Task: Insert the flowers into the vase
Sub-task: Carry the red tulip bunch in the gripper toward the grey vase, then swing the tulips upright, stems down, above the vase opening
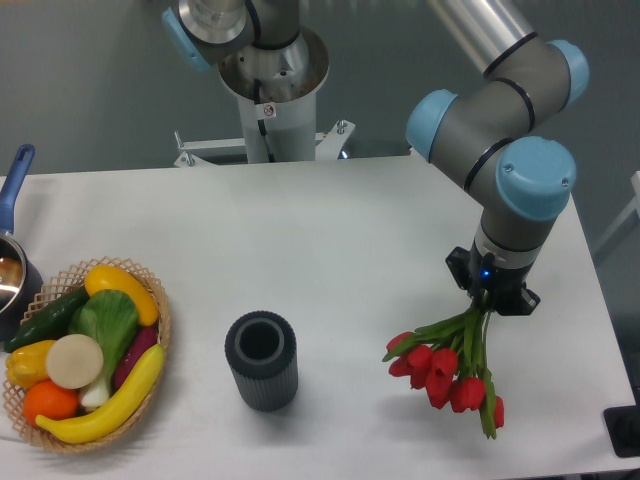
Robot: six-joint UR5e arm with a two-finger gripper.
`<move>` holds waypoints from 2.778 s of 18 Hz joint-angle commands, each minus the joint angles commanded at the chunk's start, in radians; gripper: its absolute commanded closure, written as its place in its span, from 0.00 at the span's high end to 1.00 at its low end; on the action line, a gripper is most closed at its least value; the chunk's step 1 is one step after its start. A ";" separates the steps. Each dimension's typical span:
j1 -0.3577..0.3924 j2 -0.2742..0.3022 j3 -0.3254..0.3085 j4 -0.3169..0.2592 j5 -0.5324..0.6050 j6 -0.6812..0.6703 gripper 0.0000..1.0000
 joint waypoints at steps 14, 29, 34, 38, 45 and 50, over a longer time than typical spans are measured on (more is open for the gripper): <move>-0.055 0.009 -0.009 0.012 -0.141 -0.083 0.16; -0.077 -0.002 -0.023 0.126 -0.730 -0.324 0.15; -0.080 0.003 -0.086 0.331 -0.886 -0.417 0.15; -0.066 0.011 -0.103 0.376 -0.969 -0.423 0.15; -0.020 0.015 -0.103 0.403 -1.156 -0.422 0.14; -0.017 0.051 -0.126 0.402 -1.252 -0.423 0.14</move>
